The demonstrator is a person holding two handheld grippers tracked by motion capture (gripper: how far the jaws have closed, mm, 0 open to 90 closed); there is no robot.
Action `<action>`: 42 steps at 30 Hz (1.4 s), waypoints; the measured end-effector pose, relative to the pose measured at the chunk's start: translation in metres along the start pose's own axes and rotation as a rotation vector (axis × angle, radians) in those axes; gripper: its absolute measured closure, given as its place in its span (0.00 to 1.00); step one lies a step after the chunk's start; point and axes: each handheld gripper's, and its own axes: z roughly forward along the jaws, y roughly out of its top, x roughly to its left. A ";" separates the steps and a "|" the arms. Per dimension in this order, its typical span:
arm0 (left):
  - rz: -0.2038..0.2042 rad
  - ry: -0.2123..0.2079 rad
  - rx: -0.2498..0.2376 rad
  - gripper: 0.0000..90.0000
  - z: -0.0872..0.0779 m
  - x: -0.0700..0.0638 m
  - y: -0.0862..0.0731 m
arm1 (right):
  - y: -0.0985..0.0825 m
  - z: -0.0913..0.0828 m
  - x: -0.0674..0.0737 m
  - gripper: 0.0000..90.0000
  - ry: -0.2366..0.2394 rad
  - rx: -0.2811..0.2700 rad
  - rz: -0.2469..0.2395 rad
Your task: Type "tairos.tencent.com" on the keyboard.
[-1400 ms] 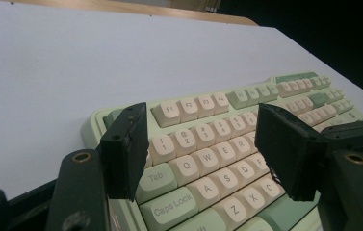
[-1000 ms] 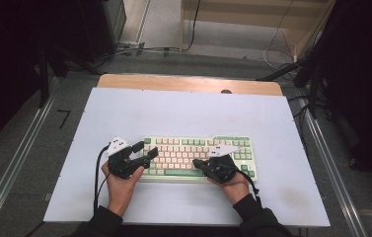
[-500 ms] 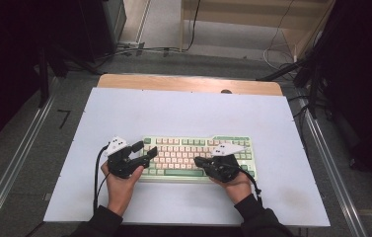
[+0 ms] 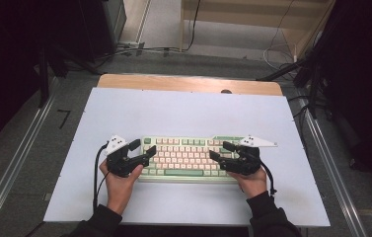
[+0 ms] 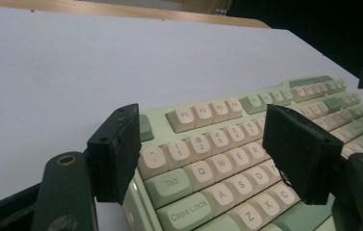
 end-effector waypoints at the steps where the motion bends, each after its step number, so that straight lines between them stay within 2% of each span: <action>1: 0.001 0.010 0.001 0.32 0.000 0.001 0.000 | 0.000 -0.001 -0.001 0.29 -0.010 -0.007 -0.002; 5: -0.009 0.029 0.005 0.29 -0.001 0.006 0.001 | -0.001 -0.001 -0.002 0.29 -0.034 -0.008 -0.007; 21: -0.024 0.057 0.011 0.27 -0.006 0.017 0.002 | -0.003 0.000 -0.003 0.28 -0.049 0.006 -0.016; 25: -0.026 0.060 0.018 0.26 -0.006 0.018 0.002 | -0.003 0.000 -0.003 0.27 -0.053 0.005 -0.018; 30: -0.015 0.061 0.050 0.24 -0.004 0.018 0.000 | -0.003 0.000 -0.002 0.26 -0.054 0.010 -0.021; 42: -0.018 0.066 0.050 0.24 -0.015 0.024 -0.003 | -0.006 0.000 0.001 0.25 -0.060 0.010 -0.028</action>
